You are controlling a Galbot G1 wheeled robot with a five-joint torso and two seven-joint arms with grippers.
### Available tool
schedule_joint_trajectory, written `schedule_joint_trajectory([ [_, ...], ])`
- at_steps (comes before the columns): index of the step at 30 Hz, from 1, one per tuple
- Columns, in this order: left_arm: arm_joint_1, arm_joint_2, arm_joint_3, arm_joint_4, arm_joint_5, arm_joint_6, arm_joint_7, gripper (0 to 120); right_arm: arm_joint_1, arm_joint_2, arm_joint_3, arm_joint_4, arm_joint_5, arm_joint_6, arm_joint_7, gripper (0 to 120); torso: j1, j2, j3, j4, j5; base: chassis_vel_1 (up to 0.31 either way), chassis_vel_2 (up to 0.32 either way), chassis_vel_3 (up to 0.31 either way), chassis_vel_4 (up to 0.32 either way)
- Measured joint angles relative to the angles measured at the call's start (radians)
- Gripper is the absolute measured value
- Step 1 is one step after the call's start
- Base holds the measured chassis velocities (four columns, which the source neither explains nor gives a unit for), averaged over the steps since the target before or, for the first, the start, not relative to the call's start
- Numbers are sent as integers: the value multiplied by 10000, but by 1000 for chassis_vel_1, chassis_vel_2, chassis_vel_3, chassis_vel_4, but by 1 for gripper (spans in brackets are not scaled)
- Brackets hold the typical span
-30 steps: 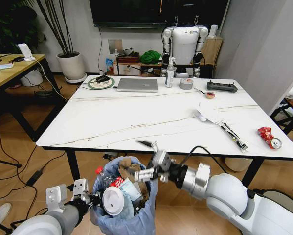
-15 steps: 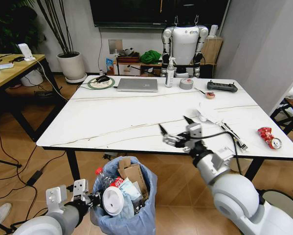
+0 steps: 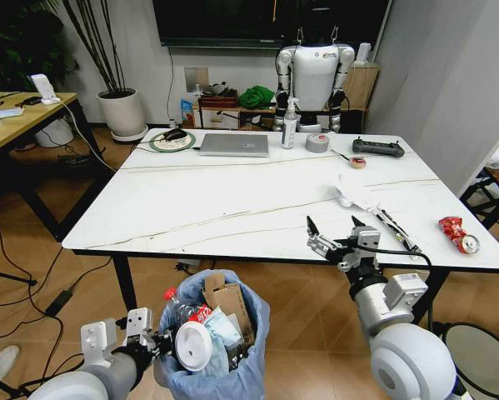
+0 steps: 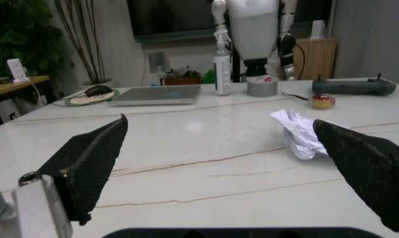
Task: Pick up the trash bin and place the trash from the table into it.
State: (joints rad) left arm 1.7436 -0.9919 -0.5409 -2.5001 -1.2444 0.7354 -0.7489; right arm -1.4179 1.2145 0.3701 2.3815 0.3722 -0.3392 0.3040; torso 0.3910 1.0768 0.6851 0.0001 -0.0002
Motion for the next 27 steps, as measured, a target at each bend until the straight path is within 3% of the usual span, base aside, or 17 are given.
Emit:
schedule_joint_trajectory([
  [7, 49, 137, 19, 0, 2, 0, 8, 0, -167, 85, 243, 125, -59, 34, -29, 100, 0, 0, 0, 0, 0, -68, -66, 62, 73],
  [20, 152, 270, 18, 0, -20, 0, 14, 0, -193, -112, 335, 120, -18, 81, -38, 100, 1, 0, 0, 0, 1, -190, -167, 177, 178],
  [24, 167, 278, 20, 0, -23, 0, 15, 0, -62, -395, 288, 24, 150, 95, -2, 100, 1, 0, 1, -3, 5, -122, -132, 117, 131],
  [27, 204, 374, -8, 0, -36, 0, 17, 0, 440, -1097, 99, -86, 1321, -538, 696, 100, 2, -1, 1, -1, 6, -76, -67, 71, 79],
])
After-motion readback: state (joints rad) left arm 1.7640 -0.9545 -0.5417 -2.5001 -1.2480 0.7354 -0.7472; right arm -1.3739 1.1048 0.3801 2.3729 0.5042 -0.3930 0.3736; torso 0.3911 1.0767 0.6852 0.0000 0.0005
